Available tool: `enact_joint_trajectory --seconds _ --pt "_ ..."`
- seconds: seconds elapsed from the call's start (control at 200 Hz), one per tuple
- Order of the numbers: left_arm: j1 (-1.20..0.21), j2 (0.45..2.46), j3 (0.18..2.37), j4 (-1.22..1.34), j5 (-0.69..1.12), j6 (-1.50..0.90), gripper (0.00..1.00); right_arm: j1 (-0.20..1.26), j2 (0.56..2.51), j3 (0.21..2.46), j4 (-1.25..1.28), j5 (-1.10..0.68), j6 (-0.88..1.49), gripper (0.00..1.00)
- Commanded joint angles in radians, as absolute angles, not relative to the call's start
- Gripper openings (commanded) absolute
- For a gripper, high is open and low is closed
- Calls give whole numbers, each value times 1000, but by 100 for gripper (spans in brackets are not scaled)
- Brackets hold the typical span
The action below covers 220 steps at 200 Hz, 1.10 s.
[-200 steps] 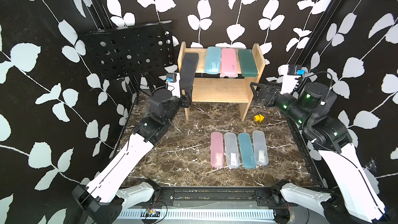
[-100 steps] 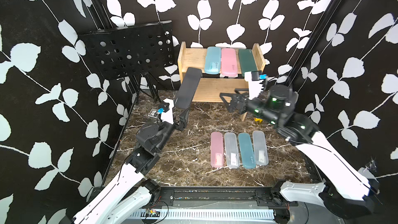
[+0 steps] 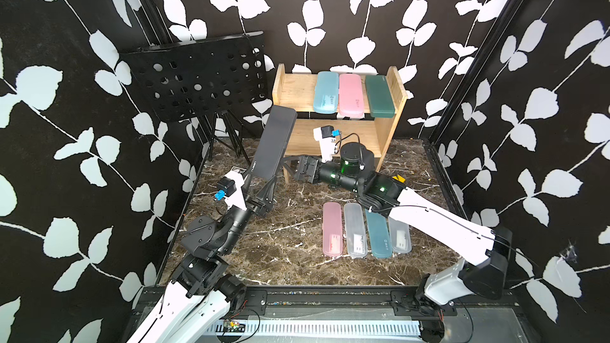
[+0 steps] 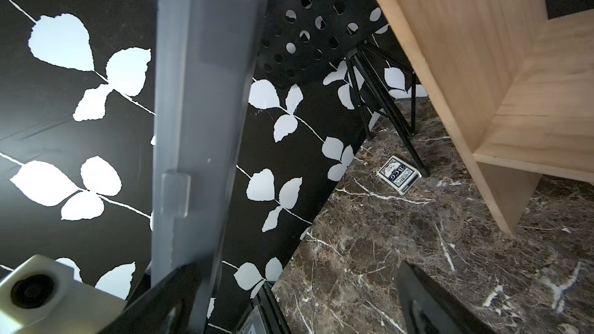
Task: Remove the pencil cases from the shelf
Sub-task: Pick up the pencil case from the shelf.
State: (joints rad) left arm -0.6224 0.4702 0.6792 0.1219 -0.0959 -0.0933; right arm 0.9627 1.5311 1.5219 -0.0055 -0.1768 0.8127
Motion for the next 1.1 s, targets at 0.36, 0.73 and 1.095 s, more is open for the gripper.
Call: enact_joint_trajectory --seconds 0.36,0.73,1.095 --pt "-628 396 663 48 -92 -89 0 996 1638 1679 150 -211 861 99" --pt "-628 365 651 0 -109 -100 0 997 1683 1730 120 -230 847 53" --pt "-628 410 674 -107 -140 -103 96 989 1557 1612 -79 -164 709 4"
